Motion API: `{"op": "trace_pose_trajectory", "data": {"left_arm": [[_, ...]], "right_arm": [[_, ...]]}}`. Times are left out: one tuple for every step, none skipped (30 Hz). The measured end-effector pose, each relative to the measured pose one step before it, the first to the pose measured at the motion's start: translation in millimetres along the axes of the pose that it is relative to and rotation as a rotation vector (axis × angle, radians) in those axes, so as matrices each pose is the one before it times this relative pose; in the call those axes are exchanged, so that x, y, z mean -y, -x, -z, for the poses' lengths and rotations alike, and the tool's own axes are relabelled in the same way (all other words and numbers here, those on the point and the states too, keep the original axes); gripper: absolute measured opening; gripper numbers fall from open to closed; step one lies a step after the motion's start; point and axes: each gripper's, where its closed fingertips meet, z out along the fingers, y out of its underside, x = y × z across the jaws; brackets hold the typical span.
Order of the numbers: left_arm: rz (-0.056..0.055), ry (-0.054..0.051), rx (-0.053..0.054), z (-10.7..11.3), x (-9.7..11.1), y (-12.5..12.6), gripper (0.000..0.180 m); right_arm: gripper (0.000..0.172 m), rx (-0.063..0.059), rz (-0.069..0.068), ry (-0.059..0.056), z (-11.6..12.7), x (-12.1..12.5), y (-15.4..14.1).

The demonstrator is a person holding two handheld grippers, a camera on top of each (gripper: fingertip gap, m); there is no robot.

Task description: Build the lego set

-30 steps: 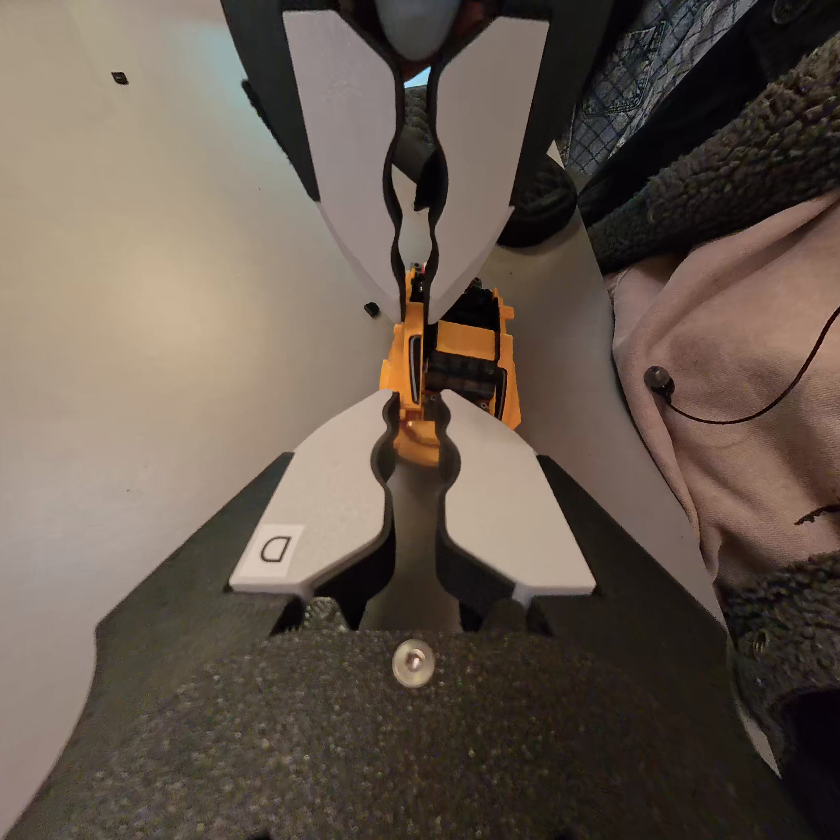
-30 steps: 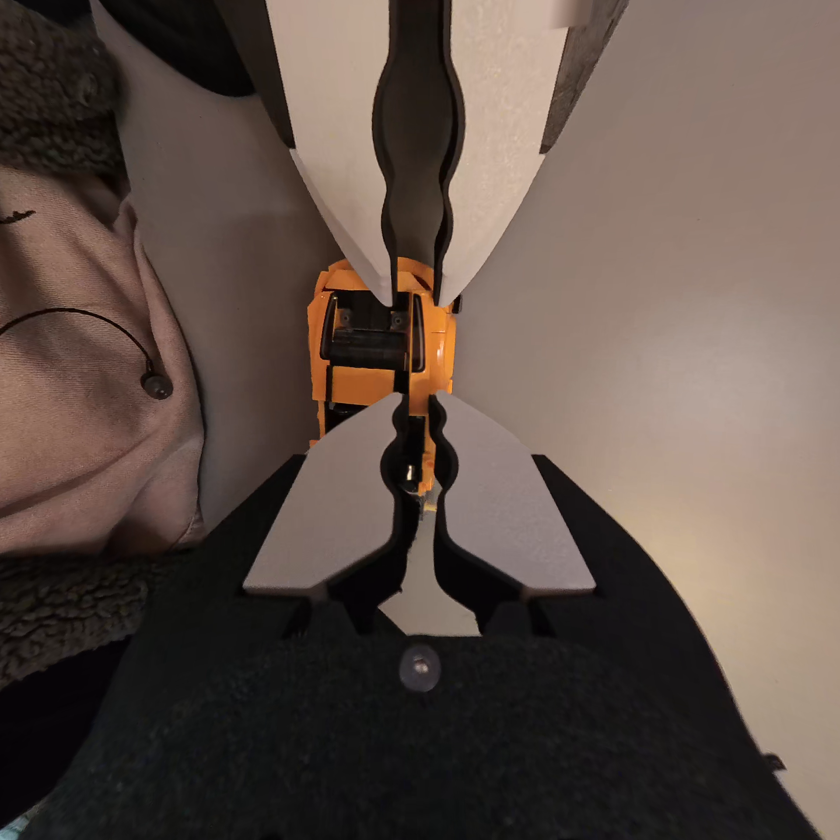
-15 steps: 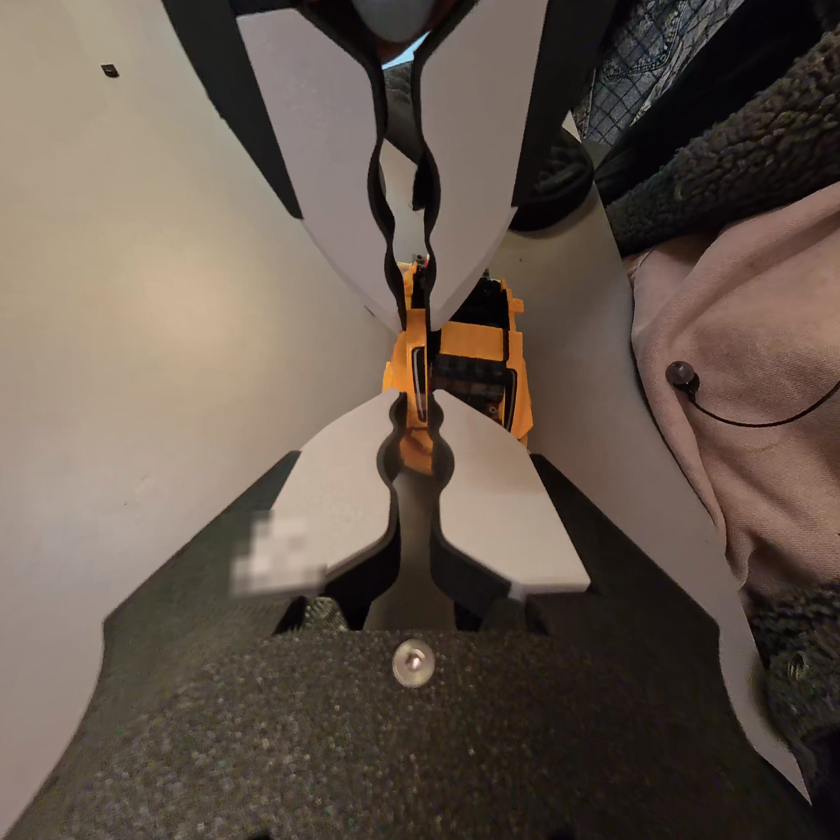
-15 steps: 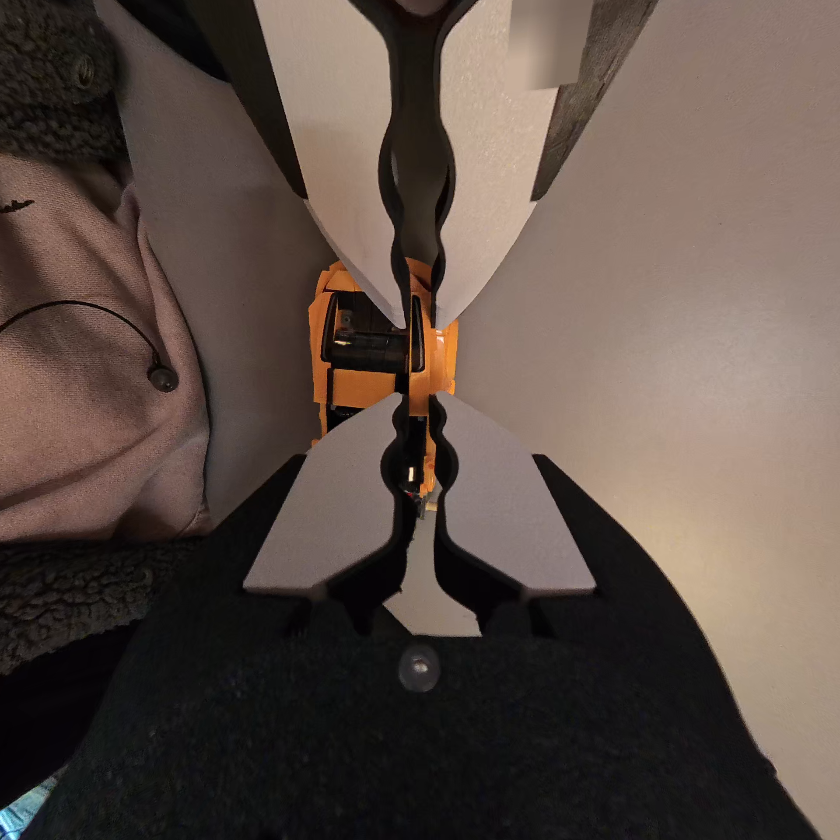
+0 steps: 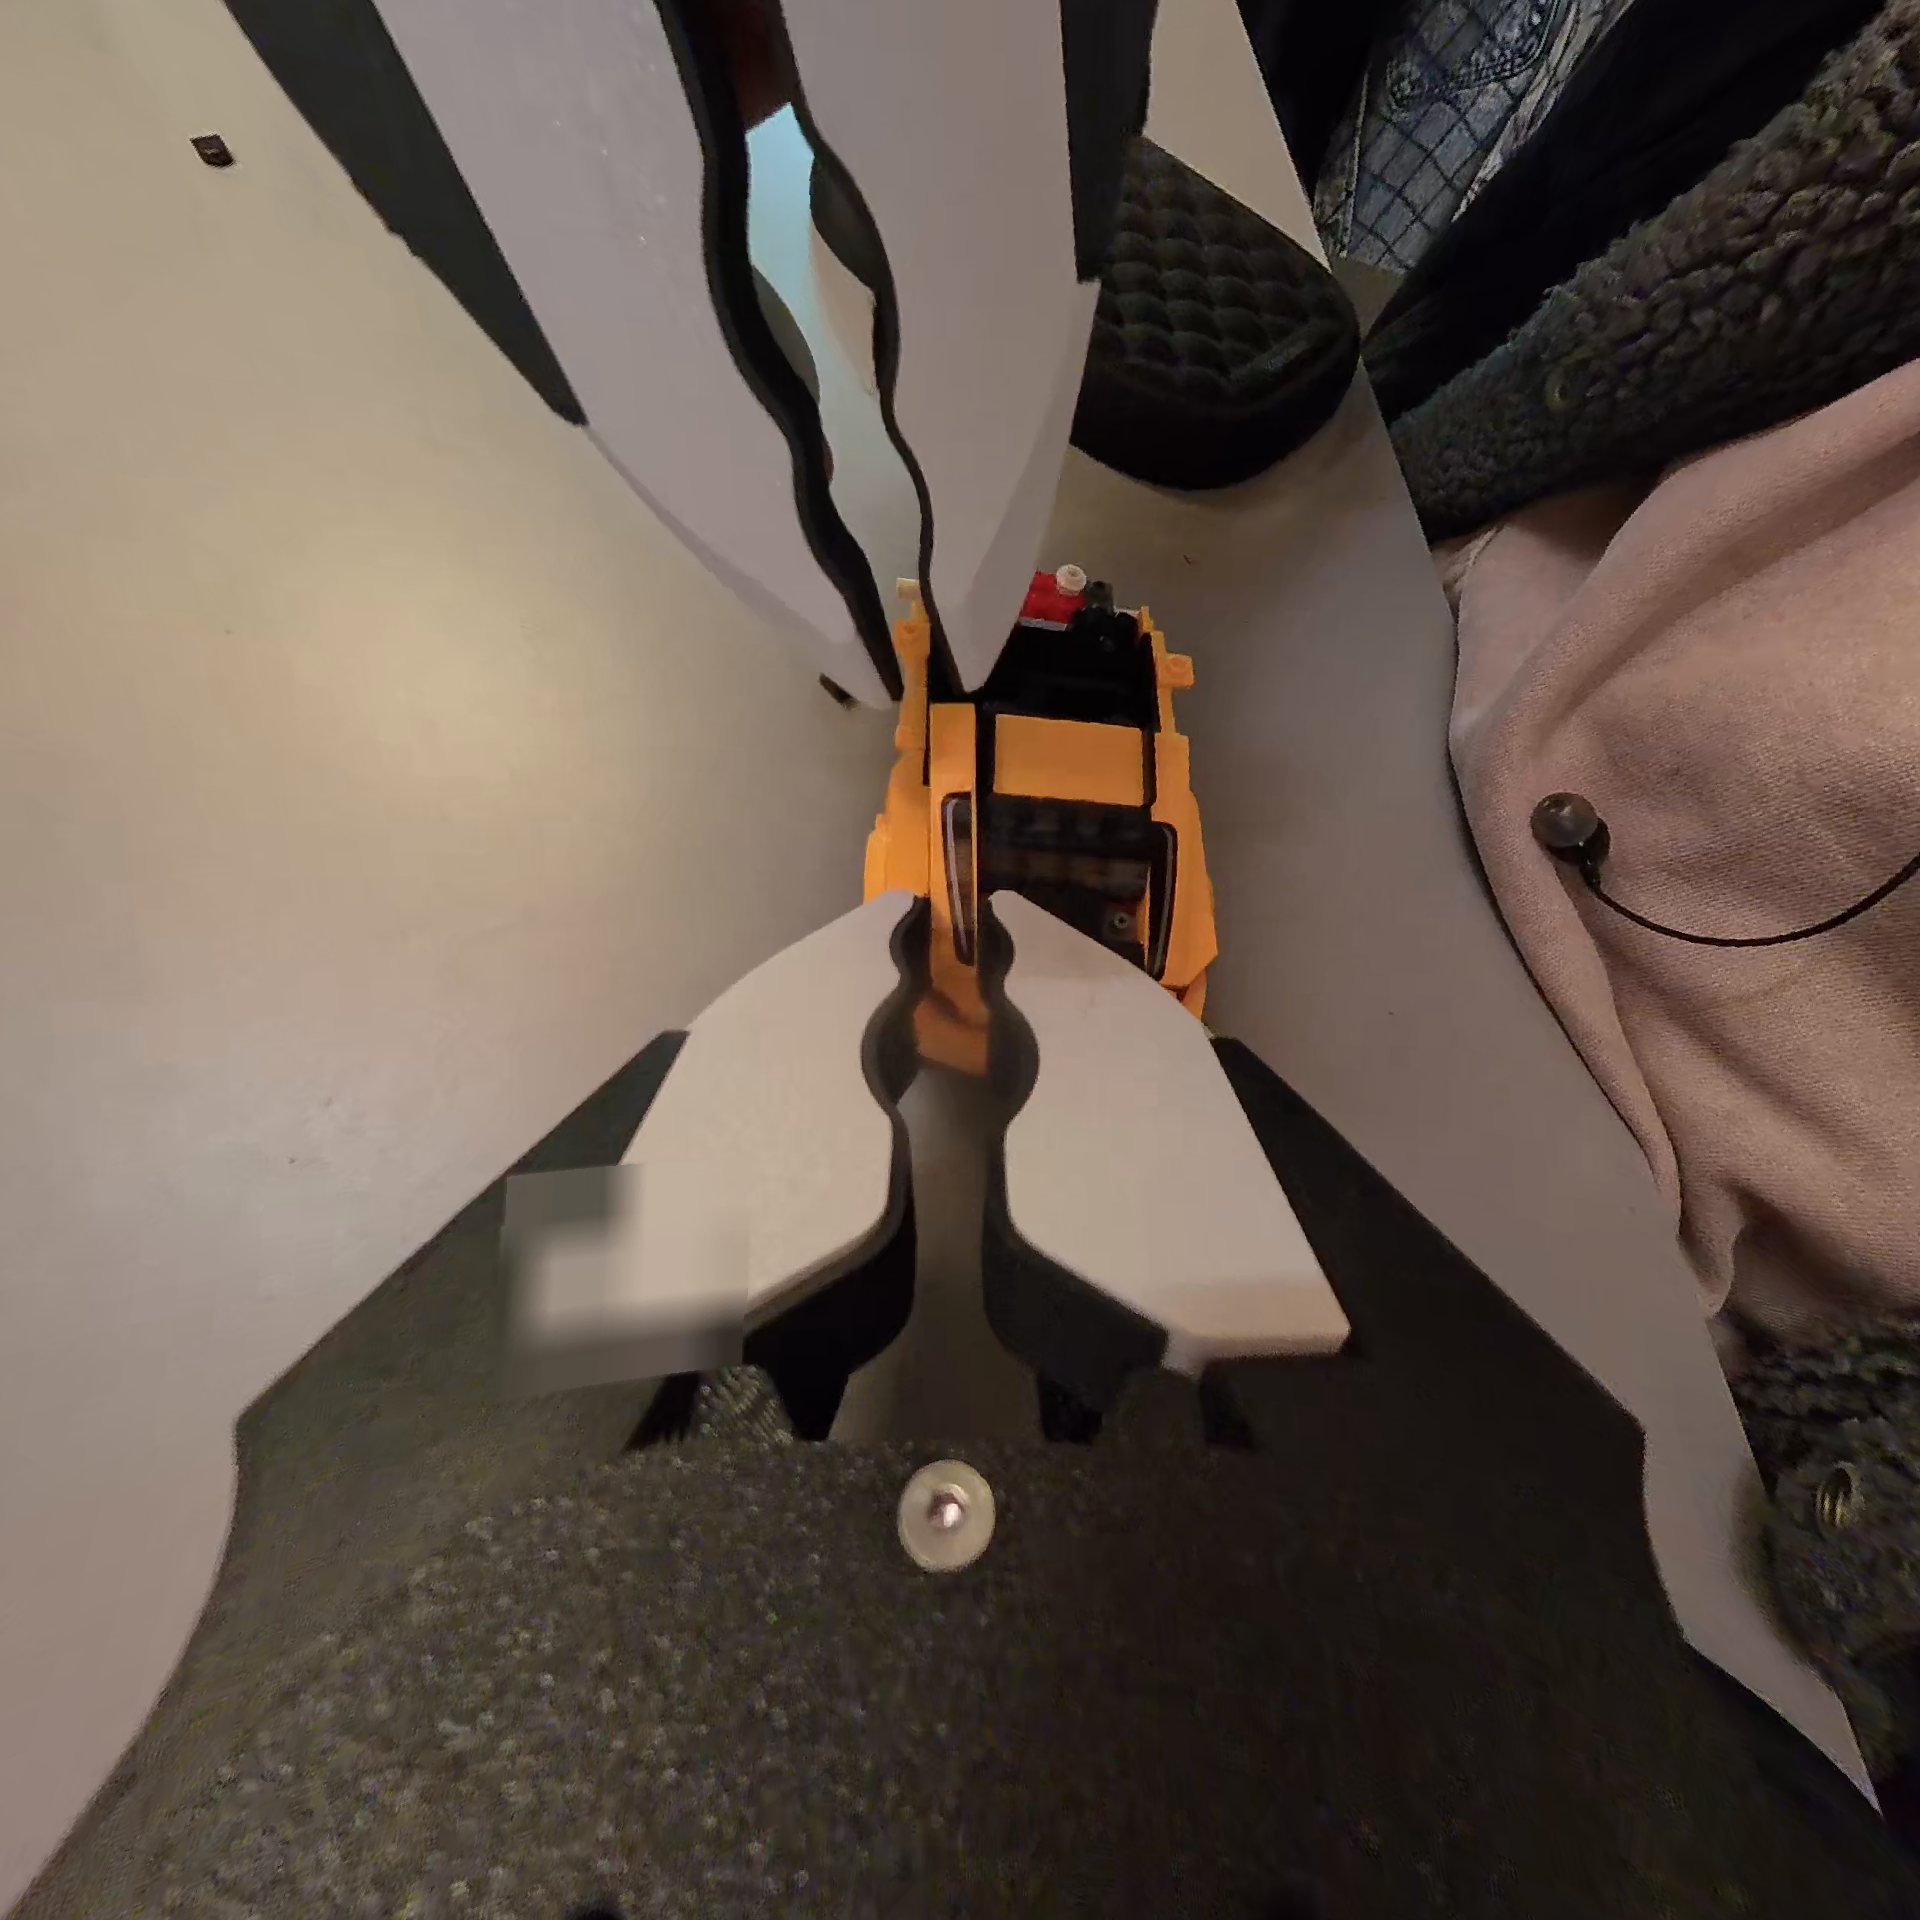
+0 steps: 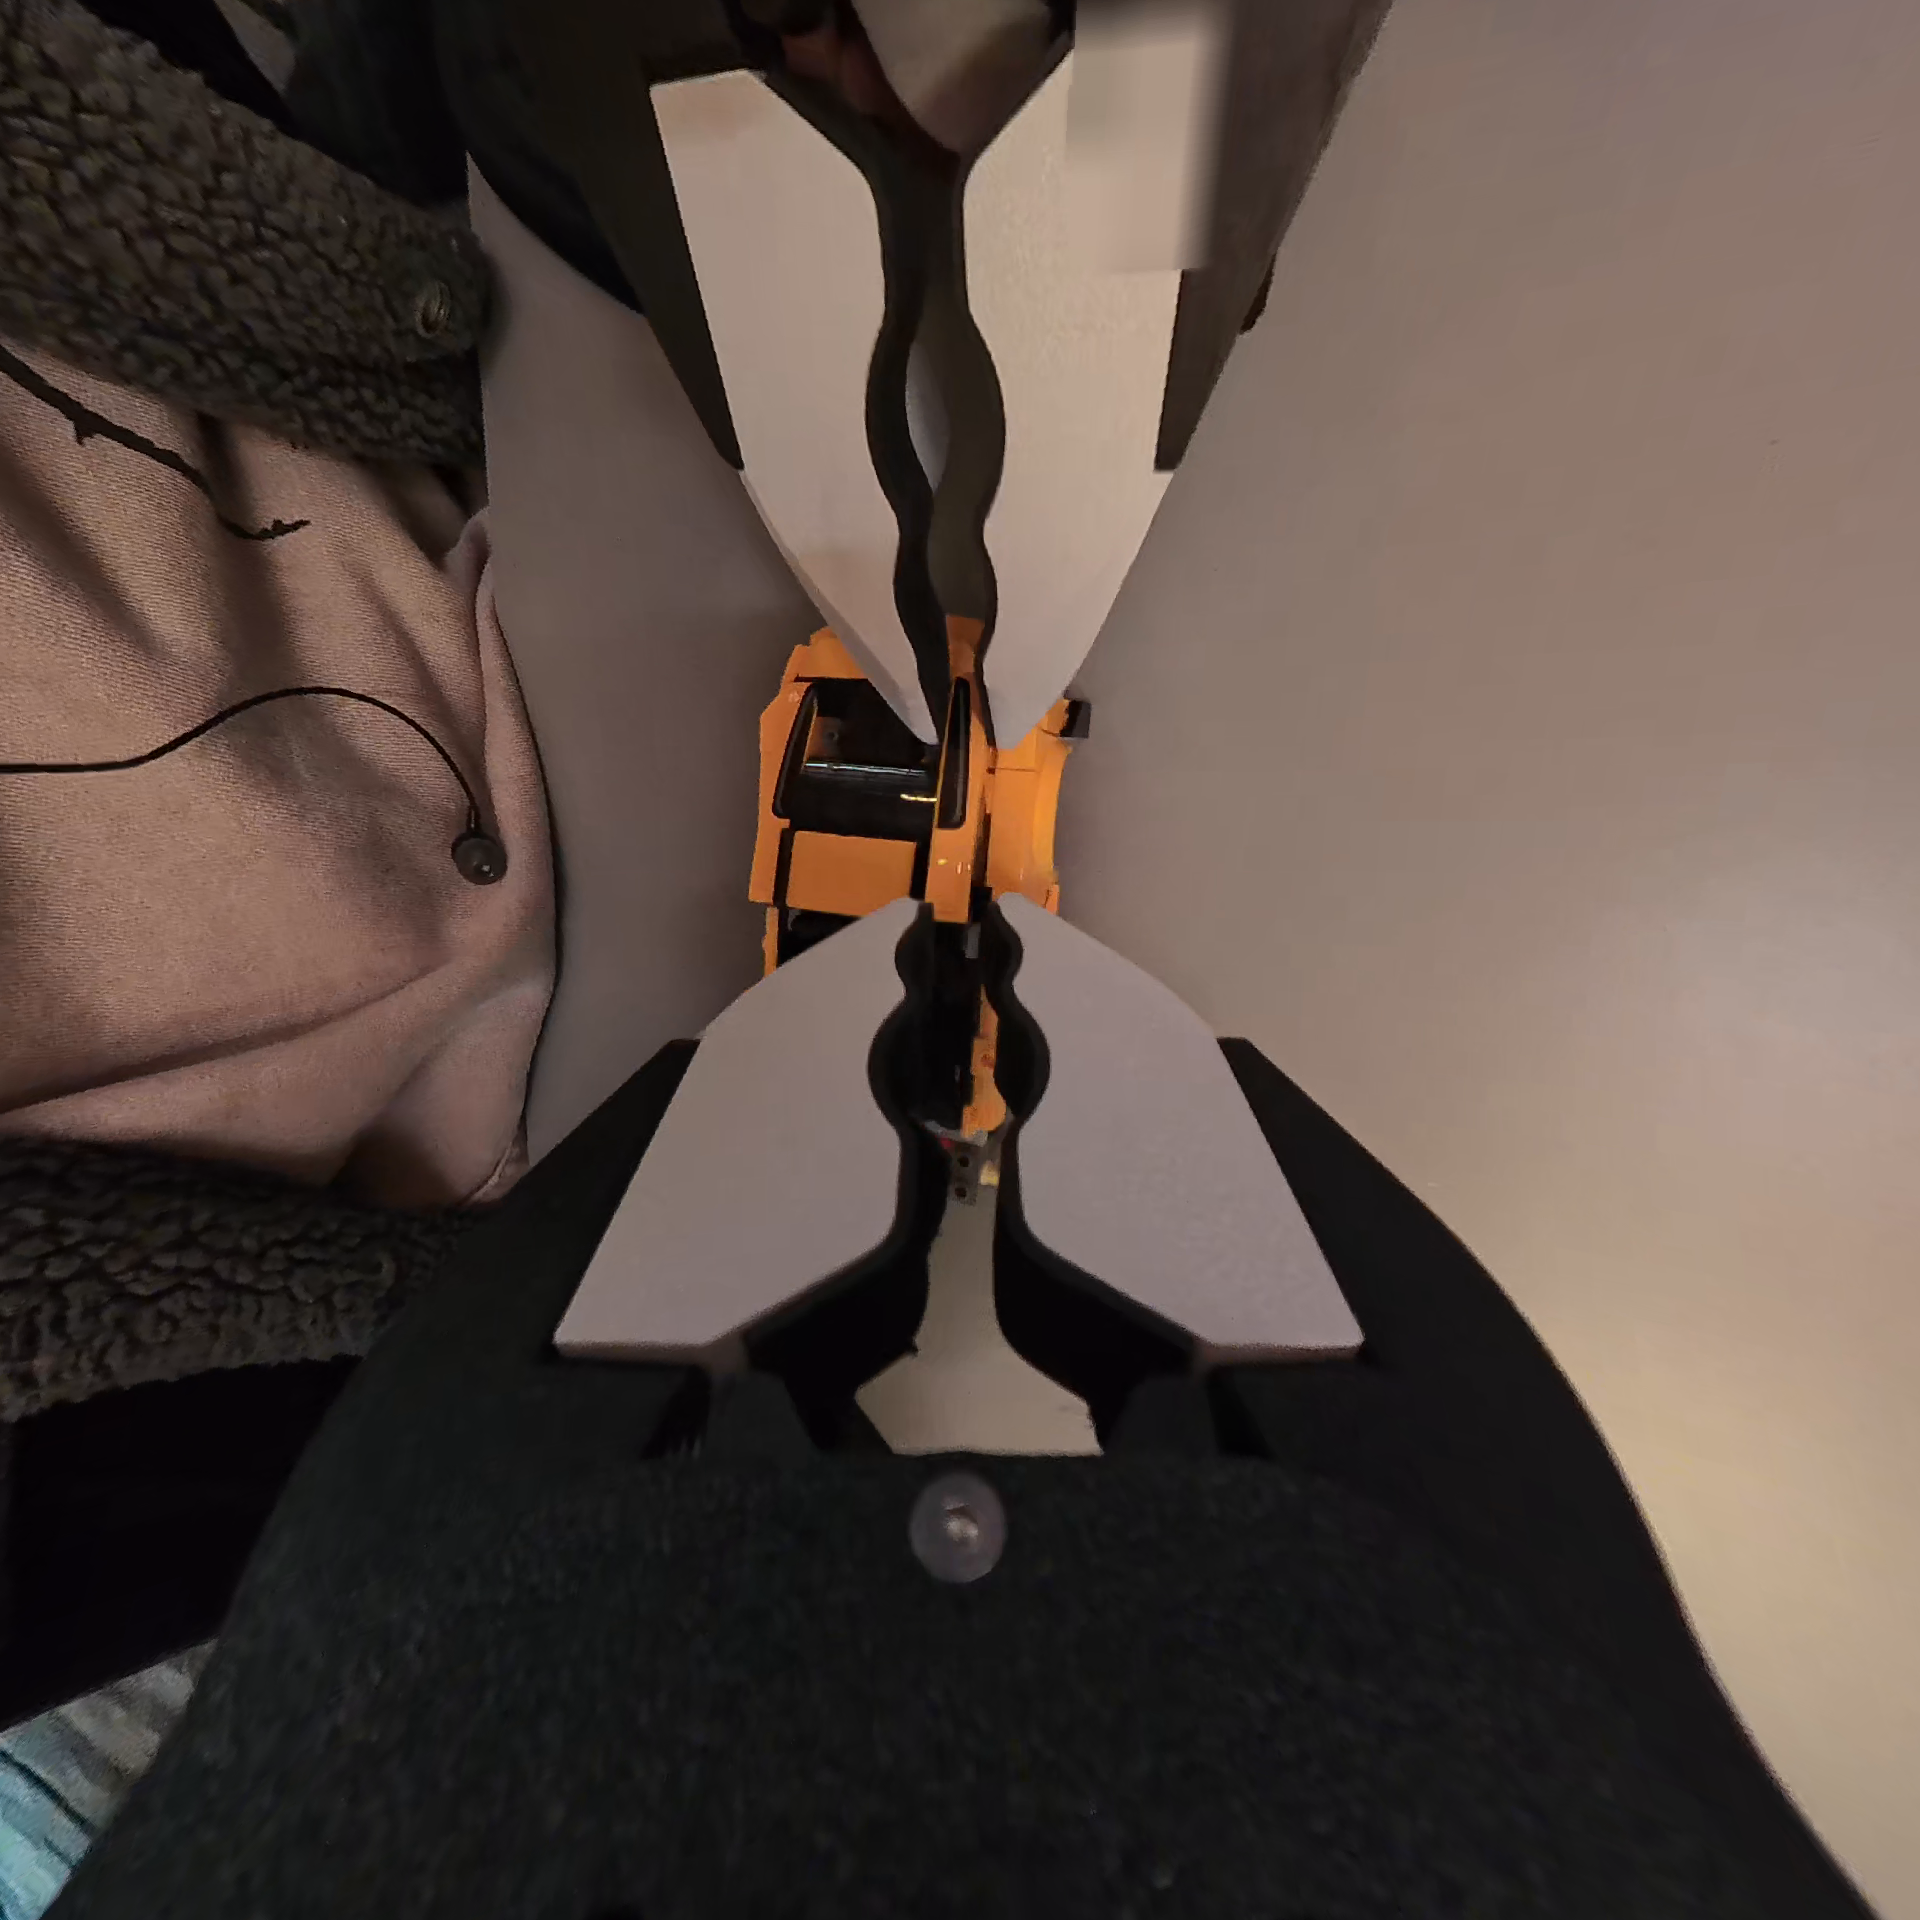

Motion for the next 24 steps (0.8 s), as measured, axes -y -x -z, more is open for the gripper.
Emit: {"op": "trace_pose_trajectory", "data": {"left_arm": [[-0.0011, 0.0015, -0.0005, -0.35, -0.04, -0.15, 0.008], [-0.0012, 0.0012, -0.0003, -0.10, -0.02, 0.07, 0.008], [-0.0016, 0.0005, -0.0002, -0.05, 0.08, -0.09, 0.008], [-0.0012, -0.0002, -0.0004, 0.01, -0.01, -0.06, 0.008], [0.0005, -0.0002, -0.0013, 0.01, -0.10, -0.15, 0.008], [0.0005, -0.0002, -0.0018, -0.01, -0.07, -0.12, 0.008], [0.0005, -0.0002, -0.0009, 0.04, 0.01, -0.03, 0.008], [0.0000, 0.0007, -0.0003, -0.01, -0.17, -0.02, 0.008], [-0.0006, -0.0002, -0.0006, -0.05, -0.09, -0.11, 0.008], [0.0005, -0.0001, -0.0010, 0.07, -0.03, -0.13, 0.008], [0.0002, 0.0000, -0.0006, 0.03, -0.13, -0.04, 0.008], [0.0001, -0.0003, -0.0002, 0.06, -0.01, -0.01, 0.008], [0.0005, -0.0004, -0.0005, -0.03, -0.04, 0.04, 0.008], [0.0008, -0.0004, -0.0001, 0.03, 0.04, 0.06, 0.008], [0.0002, -0.0003, -0.0002, 0.06, -0.01, 0.00, 0.008], [-0.0003, -0.0002, 0.0006, -0.01, 0.02, 0.10, 0.009], [0.0002, -0.0003, 0.0004, 0.06, -0.01, 0.07, 0.009], [0.0011, -0.0002, -0.0006, 0.05, -0.08, 0.11, 0.009], [0.0020, -0.0003, -0.0012, 0.23, 0.05, -0.03, 0.010], [0.0016, -0.0016, -0.0021, 0.38, 0.17, -0.15, 0.011], [0.0012, -0.0039, -0.0017, 0.76, 0.60, 0.01, 0.011], [0.0015, -0.0066, -0.0010, 1.27, 1.09, 0.08, 0.011], [0.0031, -0.0093, 0.0011, 1.47, 1.50, 0.52, 0.011], [0.0048, -0.0110, 0.0013, 1.35, 1.83, 0.83, 0.011]], "right_arm": [[0.008, 0.0042, 0.0030, -0.0017, -1.35, 0.83, 0.61], [0.008, 0.0044, 0.0013, -0.0012, -1.25, 0.81, 0.55], [0.008, 0.0019, 0.0018, 0.0002, -0.92, 0.43, 0.14], [0.008, 0.0010, 0.0020, 0.0018, -0.79, -0.02, -0.03], [0.007, -0.0007, 0.0008, 0.0022, -0.83, -0.21, -0.41], [0.007, 0.0004, 0.0002, 0.0004, -0.72, -0.01, -0.18], [0.006, 0.0030, -0.0005, -0.0006, -0.69, 0.08, 0.29], [0.005, 0.0027, 0.0000, -0.0003, -0.67, 0.03, 0.20], [0.005, 0.0015, 0.0010, 0.0007, -0.55, -0.02, 0.34], [0.005, 0.0007, 0.0016, 0.0010, -0.54, -0.05, 0.19], [0.004, 0.0006, 0.0006, 0.0000, -0.42, 0.06, 0.13], [0.004, 0.0014, 0.0001, 0.0012, -0.53, -0.09, 0.15], [0.003, 0.0012, 0.0006, 0.0014, -0.39, -0.27, -0.03], [0.003, 0.0007, -0.0004, 0.0017, -0.50, -0.31, 0.02], [0.003, 0.0011, -0.0002, 0.0003, -0.55, -0.16, -0.04], [0.002, 0.0016, -0.0008, -0.0002, -0.53, 0.04, 0.07], [0.002, 0.0006, -0.0008, -0.0005, -0.09, 0.08, -0.03], [0.002, 0.0006, -0.0006, -0.0004, -0.03, 0.04, -0.12], [0.002, -0.0005, 0.0000, -0.0011, -0.08, 0.14, -0.06], [0.002, -0.0005, -0.0006, -0.0009, -0.06, 0.12, -0.02], [0.002, -0.0003, -0.0002, -0.0008, -0.06, 0.11, -0.02], [0.002, -0.0006, -0.0005, -0.0009, 0.09, 0.04, -0.04], [0.002, -0.0008, -0.0018, -0.0003, -0.04, -0.11, -0.06], [0.002, -0.0008, -0.0018, -0.0006, 0.01, 0.05, -0.05]]}}
